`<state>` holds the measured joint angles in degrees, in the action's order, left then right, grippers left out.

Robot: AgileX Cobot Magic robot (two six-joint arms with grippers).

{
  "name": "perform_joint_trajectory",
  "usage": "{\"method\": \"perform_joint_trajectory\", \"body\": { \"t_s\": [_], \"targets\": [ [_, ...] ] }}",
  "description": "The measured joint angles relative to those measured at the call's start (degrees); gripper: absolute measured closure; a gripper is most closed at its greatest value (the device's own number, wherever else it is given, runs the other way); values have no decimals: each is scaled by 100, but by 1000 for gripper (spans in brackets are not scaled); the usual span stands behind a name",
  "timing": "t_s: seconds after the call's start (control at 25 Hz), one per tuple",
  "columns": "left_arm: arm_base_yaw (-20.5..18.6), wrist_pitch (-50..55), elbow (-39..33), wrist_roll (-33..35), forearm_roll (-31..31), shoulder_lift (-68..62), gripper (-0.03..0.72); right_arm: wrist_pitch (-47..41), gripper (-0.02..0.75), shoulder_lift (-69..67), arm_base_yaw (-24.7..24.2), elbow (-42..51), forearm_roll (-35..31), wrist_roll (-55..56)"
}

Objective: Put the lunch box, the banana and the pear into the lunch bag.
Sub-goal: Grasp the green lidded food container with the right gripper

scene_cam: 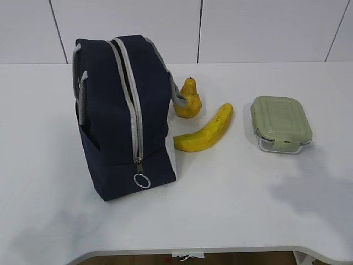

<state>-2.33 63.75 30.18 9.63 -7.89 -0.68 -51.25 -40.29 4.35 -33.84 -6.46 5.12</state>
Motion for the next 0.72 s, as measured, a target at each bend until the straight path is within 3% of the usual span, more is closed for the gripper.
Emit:
{"method": "perform_joint_trajectory", "body": {
  "t_s": [0.52, 0.72],
  "targets": [
    [0, 0, 0, 0, 0, 0, 444, 696, 330, -2068, -10, -1233, -65, 0],
    [0, 0, 0, 0, 0, 0, 444, 757, 330, -2711, -352, -1778, -372, -96]
  ]
}}
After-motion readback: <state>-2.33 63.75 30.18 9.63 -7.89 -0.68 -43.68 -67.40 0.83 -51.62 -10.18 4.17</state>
